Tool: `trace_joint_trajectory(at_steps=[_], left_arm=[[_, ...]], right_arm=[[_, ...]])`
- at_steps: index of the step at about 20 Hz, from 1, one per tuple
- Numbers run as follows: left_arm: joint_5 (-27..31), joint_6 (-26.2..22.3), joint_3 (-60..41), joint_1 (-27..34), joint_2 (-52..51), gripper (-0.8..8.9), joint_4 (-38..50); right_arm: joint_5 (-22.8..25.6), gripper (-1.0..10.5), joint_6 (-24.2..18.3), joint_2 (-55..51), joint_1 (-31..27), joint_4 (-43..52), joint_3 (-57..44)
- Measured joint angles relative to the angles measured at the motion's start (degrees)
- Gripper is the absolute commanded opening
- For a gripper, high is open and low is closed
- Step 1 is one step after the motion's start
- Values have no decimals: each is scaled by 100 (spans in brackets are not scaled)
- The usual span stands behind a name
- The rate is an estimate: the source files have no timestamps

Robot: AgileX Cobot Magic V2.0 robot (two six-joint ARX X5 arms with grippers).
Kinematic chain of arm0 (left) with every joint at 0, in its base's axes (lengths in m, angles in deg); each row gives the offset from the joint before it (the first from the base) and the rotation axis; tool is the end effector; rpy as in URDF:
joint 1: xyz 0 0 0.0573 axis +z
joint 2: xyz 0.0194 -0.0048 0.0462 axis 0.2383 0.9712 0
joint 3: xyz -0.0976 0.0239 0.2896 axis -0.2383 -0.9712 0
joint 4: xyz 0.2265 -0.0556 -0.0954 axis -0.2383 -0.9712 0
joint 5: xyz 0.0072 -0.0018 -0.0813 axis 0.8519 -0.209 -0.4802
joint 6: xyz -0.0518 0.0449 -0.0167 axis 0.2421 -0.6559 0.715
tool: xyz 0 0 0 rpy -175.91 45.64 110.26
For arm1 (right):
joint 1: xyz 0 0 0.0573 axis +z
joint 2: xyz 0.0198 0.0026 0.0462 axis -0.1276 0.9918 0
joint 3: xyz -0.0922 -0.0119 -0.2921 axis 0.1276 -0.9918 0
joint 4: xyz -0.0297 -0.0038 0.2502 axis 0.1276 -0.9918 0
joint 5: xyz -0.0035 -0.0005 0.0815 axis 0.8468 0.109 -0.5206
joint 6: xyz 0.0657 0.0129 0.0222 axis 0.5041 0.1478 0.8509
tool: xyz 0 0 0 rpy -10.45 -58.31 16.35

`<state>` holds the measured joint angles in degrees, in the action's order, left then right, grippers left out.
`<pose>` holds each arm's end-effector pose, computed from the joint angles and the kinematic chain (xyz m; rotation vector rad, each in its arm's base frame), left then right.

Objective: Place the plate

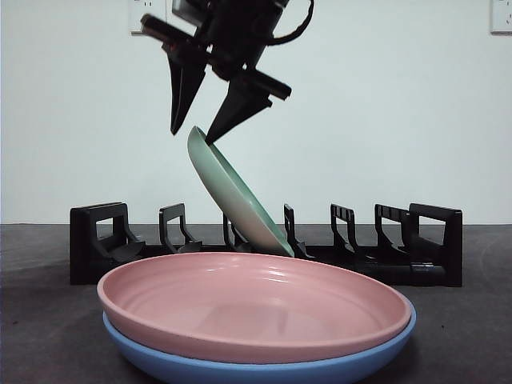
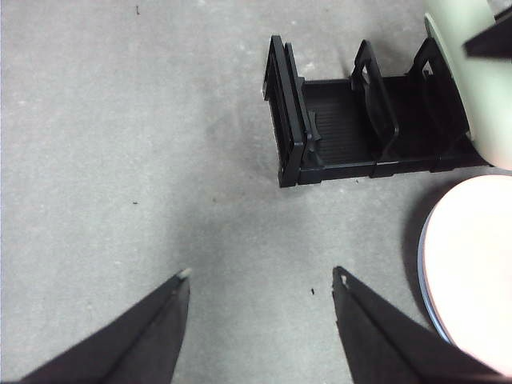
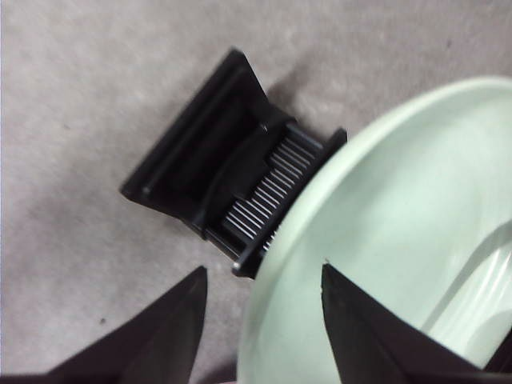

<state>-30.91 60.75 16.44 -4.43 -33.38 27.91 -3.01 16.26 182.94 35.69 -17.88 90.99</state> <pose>0.0886 -0.0248 0.3271 -0.0261 0.7194 -0.1667 0.3276 0.3155 0.3174 -0.0729 0.9659 0.7130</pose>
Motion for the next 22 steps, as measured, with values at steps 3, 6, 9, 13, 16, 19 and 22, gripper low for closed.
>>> trace_joint_trajectory(at_steps=[3, 6, 9, 13, 16, 19, 22], left_arm=[[2, 0, 0, 0, 2, 279, 9], [2, 0, 0, 0, 2, 279, 9], [4, 0, 0, 0, 2, 279, 9], [4, 0, 0, 0, 2, 279, 9], [4, 0, 0, -2, 2, 279, 9], [4, 0, 0, 0, 0, 279, 9], [4, 0, 0, 0, 2, 279, 9]], right_arm=[[-2, 62, 0, 22, 0, -22, 2], [-26, 15, 2, 22, 0, -79, 7], [-63, 15, 9, 22, 9, -136, 7], [-348, 15, 20, 26, -17, -398, 317], [-590, 15, -50, 26, 13, -752, 1027], [-621, 15, -275, 24, 59, -1156, 1784], [-599, 15, -638, 24, 160, -1613, 2385]])
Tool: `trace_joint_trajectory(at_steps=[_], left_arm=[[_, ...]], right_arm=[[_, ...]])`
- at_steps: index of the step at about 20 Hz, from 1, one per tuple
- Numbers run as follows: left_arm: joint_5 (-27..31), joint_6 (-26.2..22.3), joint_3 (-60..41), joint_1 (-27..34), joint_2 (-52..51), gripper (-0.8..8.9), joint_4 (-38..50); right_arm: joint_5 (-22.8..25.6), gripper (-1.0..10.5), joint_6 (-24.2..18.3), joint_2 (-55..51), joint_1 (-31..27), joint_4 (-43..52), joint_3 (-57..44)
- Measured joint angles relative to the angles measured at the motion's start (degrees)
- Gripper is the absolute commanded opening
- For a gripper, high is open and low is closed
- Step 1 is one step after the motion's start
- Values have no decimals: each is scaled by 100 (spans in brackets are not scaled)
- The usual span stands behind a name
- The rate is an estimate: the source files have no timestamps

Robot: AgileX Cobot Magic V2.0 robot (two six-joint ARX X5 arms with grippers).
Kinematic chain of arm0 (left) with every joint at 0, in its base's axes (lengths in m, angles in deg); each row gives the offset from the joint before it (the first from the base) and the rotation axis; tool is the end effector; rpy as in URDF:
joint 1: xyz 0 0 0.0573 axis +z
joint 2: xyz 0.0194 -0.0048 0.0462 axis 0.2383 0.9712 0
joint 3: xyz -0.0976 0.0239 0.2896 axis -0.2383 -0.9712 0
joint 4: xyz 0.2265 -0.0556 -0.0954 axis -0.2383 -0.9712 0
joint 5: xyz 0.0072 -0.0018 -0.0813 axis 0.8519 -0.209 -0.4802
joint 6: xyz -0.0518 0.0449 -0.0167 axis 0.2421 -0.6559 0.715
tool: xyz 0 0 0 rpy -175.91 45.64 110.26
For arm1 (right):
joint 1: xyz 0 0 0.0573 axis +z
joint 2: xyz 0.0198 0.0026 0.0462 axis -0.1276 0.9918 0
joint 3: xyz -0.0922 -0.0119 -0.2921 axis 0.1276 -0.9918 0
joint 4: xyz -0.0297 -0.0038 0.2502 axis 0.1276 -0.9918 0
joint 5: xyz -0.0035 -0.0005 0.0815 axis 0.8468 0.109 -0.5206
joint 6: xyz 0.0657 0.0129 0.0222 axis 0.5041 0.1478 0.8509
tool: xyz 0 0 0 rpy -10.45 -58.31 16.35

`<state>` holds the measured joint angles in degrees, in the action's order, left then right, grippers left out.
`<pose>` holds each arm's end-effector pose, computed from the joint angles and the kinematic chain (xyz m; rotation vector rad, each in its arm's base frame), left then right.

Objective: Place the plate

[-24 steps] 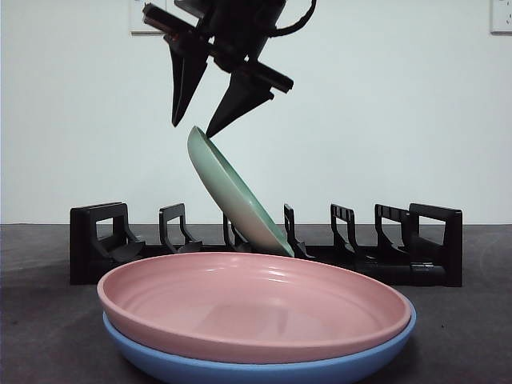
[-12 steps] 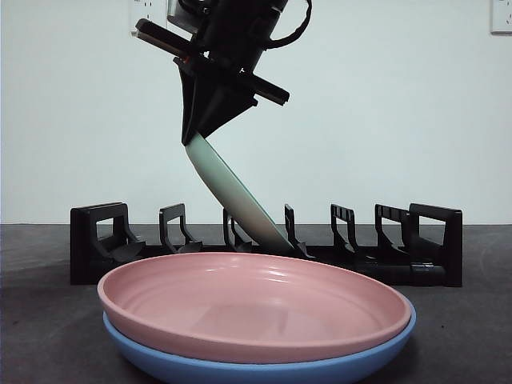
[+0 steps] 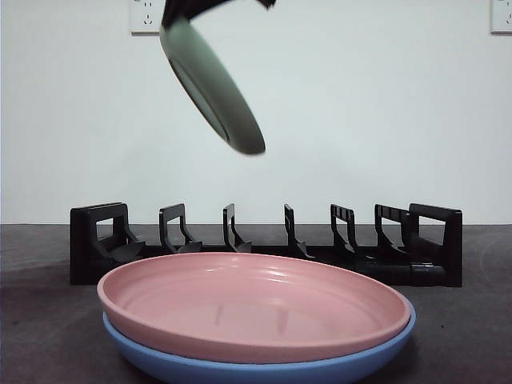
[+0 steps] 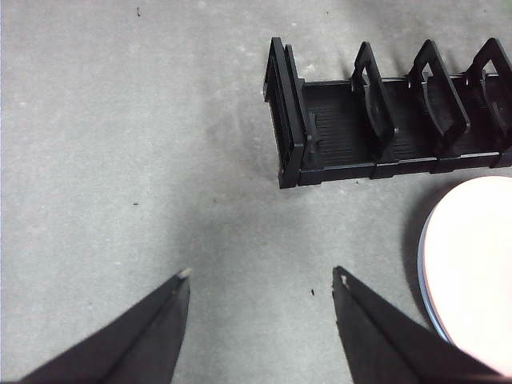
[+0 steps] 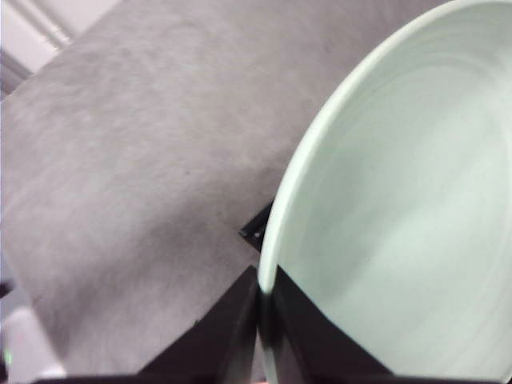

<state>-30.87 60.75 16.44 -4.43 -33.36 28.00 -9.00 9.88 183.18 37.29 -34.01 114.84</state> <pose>0.0888 -0.0249 0.3272 -0.0261 0.7181 -0.1662 0.3023 0.3162 0.4271 -0.1038 0.8241 0.9156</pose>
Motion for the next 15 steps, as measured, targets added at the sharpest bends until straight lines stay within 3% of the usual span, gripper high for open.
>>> trace_joint_trajectory(at_steps=[4, 8, 15], left_arm=[[2, 0, 0, 0, -2, 279, 0], [2, 2, 0, 0, -2, 279, 2], [2, 2, 0, 0, 0, 279, 2]], right_arm=[[44, 15, -424, -92, 273, -275, 83], [527, 15, -551, -409, 551, -11, -348], [1169, 15, -581, -1941, 682, 1163, -2721]])
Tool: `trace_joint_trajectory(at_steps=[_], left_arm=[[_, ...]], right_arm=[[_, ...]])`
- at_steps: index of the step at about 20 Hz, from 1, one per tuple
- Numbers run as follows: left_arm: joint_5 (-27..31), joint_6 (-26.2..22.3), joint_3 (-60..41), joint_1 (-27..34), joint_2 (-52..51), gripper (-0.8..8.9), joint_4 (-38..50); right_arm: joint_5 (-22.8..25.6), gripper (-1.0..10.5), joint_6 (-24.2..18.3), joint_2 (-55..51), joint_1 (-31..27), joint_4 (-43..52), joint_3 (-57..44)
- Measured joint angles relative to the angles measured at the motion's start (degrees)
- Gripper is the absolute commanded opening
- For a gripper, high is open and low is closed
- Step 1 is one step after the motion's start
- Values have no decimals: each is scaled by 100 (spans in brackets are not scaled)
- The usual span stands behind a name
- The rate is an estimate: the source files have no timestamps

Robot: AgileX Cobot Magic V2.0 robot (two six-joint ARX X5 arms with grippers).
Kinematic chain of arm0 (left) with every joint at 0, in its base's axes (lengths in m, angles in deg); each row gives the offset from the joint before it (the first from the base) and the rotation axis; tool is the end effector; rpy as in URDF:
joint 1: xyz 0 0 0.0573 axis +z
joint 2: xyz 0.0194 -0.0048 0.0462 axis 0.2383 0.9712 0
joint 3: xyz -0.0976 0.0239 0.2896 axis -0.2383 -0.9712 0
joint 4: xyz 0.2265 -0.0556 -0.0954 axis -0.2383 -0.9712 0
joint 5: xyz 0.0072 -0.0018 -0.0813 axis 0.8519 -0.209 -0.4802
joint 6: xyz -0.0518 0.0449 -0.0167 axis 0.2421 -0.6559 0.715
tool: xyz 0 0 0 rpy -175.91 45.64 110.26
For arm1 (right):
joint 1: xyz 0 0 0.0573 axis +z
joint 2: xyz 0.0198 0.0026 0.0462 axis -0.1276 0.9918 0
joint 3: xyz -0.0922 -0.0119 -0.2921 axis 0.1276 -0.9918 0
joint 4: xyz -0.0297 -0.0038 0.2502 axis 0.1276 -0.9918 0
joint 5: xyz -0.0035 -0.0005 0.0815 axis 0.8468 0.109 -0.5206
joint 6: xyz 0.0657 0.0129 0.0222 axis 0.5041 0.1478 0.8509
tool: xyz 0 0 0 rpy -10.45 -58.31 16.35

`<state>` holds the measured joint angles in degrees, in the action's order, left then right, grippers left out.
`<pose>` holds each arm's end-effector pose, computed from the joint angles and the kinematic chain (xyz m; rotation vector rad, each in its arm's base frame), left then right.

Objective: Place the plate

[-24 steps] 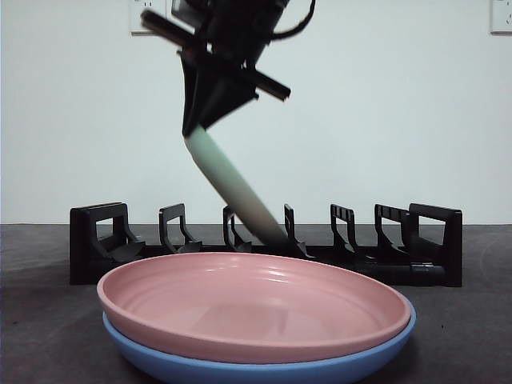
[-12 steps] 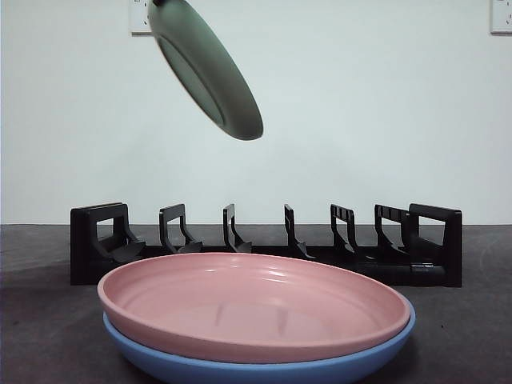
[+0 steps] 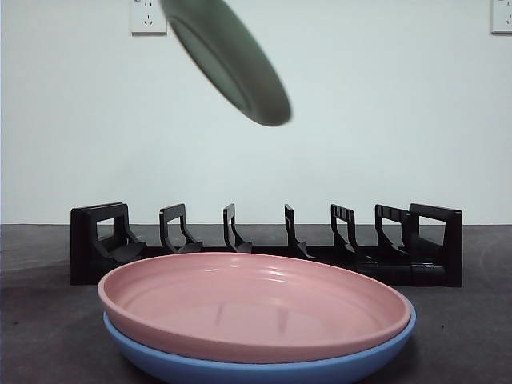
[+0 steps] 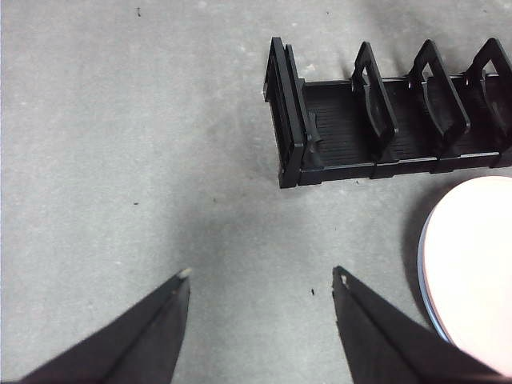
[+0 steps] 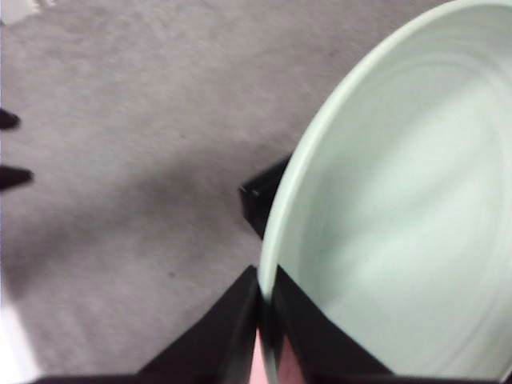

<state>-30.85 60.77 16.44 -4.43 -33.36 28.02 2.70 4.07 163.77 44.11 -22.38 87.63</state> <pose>0.0888 -0.0248 0.3272 -0.0264 0.7178 -0.1658 0.2208 0.2800 0.4209 -0.2810 0.6651 0.8860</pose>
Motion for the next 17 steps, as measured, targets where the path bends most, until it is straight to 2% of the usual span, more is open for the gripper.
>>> trace_joint_trajectory(at_steps=[6, 10, 13, 16, 17], left_arm=[[0, 13, 0, 0, -2, 279, 0], [0, 144, 0, 0, -2, 279, 0], [0, 249, 0, 0, 0, 279, 0], [0, 284, 0, 0, -2, 279, 0], [0, 286, 0, 0, 0, 279, 0]], right_arm=[[743, 15, 44, -1591, 369, 584, -1827], [925, 15, 221, -2787, 634, 540, -2734], [1478, 15, 345, -3491, 997, -13, -3084], [2306, 15, 365, -3569, 1539, -997, -3099], [2452, 15, 365, -3517, 1753, -1257, -3112]])
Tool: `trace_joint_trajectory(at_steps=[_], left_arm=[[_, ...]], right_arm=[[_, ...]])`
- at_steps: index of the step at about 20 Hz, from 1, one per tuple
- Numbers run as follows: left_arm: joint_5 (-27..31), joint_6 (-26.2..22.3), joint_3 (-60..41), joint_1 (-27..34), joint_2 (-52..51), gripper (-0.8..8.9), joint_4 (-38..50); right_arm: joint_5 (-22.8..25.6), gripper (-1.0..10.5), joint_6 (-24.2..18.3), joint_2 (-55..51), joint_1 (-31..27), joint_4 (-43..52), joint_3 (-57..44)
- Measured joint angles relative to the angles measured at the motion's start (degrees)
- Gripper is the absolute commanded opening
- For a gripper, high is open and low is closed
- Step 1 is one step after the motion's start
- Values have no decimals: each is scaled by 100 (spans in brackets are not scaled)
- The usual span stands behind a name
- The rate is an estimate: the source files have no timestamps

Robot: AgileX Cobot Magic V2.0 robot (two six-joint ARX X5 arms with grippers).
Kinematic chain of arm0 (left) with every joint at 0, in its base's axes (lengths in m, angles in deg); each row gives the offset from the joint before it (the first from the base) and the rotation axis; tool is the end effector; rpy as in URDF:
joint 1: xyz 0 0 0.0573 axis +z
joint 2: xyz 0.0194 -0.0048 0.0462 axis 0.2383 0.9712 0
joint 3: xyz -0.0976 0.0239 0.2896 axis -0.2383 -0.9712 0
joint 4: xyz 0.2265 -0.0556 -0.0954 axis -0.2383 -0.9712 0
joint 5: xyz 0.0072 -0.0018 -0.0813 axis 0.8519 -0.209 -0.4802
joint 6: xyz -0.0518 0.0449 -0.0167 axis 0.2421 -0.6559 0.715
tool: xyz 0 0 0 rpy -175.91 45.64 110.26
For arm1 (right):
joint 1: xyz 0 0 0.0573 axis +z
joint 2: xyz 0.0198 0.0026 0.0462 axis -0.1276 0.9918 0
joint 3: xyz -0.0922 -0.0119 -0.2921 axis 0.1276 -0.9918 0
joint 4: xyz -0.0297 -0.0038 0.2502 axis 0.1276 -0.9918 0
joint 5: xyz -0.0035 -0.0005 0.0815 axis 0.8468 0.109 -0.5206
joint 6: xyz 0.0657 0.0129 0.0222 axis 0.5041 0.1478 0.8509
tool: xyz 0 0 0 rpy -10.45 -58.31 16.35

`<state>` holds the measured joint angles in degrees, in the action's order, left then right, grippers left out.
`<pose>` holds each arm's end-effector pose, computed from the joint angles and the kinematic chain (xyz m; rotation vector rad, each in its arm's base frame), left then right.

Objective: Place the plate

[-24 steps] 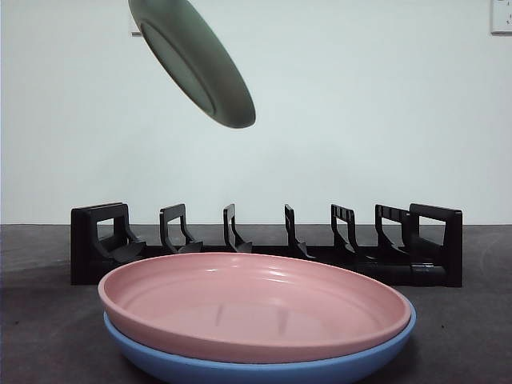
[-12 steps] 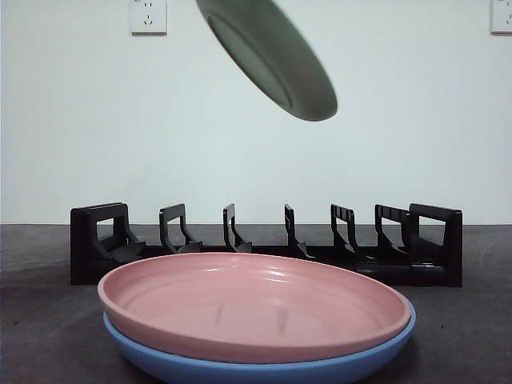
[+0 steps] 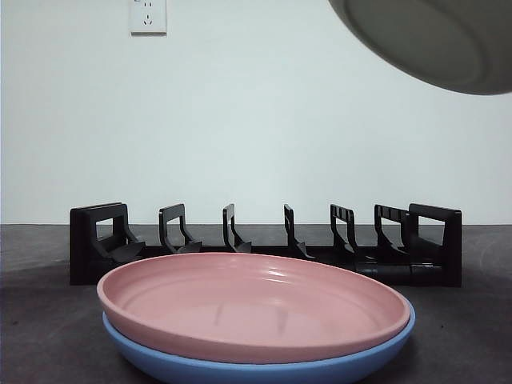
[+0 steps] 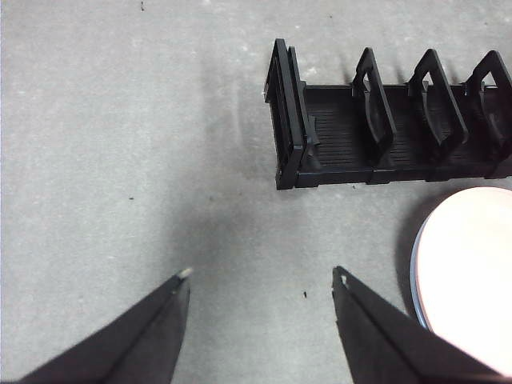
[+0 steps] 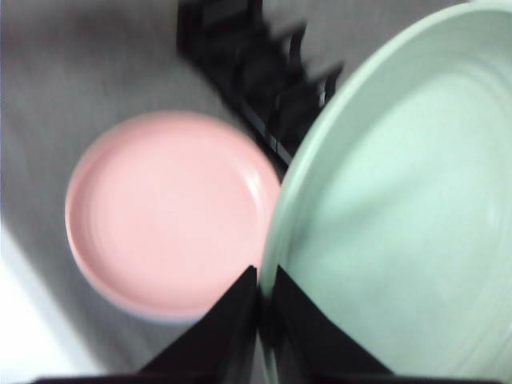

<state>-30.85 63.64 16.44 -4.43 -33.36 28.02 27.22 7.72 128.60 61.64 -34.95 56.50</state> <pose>0.0888 -0.0248 0.3272 -0.0742 0.7218 -0.1478 0.0755 0.1387 0.3758 -0.5416 0.6352 0.7312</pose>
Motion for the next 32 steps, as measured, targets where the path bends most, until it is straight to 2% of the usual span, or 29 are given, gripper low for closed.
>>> trace_joint_trajectory(at_steps=[4, 8, 10, 16, 23, 29, 30, 32], left_arm=[[0, 83, 0, 0, 0, 279, 0], [0, 149, 0, 0, -2, 279, -4], [0, 149, 0, 0, 0, 279, -4], [0, 149, 0, 0, -2, 279, -4], [0, 146, 0, 0, -2, 279, -2], [0, 146, 0, 0, -2, 279, -4], [0, 146, 0, 0, -2, 279, -2], [0, 146, 0, 0, 0, 279, -4]], right_arm=[[146, 15, -2, 313, 844, -79, -11], [133, 15, -87, 1139, 1121, 13, -11], [-13, 15, -269, 1558, 1130, 297, -11], [-1038, 16, -608, 2389, 1051, 1248, -11], [-1368, 16, -691, 3117, 660, 1558, -243], [-1401, 17, -732, 3250, 597, 1757, -708], [-1449, 31, -732, 3250, 597, 1751, -710], [-1639, 128, -730, 3250, 597, 1755, -710]])
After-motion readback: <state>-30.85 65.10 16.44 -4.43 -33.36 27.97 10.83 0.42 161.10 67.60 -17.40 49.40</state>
